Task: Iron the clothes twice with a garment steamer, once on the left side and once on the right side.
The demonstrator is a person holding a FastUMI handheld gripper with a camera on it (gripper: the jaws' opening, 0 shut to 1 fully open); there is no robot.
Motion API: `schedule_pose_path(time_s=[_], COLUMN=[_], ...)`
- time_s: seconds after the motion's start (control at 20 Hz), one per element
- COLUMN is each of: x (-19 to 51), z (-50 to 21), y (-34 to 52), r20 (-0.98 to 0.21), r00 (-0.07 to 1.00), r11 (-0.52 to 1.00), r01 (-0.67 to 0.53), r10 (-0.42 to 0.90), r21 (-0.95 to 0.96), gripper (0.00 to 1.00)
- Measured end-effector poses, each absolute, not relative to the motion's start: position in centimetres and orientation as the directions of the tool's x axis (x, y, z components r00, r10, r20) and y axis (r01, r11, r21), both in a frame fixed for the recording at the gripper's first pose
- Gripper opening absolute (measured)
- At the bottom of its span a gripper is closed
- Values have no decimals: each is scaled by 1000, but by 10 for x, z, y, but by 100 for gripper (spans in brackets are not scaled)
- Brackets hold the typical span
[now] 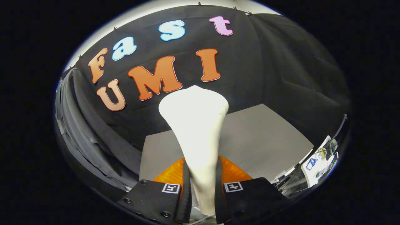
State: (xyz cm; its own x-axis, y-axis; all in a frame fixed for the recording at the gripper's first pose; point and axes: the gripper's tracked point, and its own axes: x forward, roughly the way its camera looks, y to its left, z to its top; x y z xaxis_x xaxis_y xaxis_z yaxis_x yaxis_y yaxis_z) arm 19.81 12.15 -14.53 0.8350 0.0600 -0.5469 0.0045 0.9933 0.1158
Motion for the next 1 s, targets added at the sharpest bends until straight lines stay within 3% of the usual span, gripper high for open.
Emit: schedule_pose_path(time_s=[1.0], x=[74], z=[-53], y=[309], r20=[-374], r00=[907], r11=[981], r01=[-167], r10=[191], r21=[94], gripper=[37])
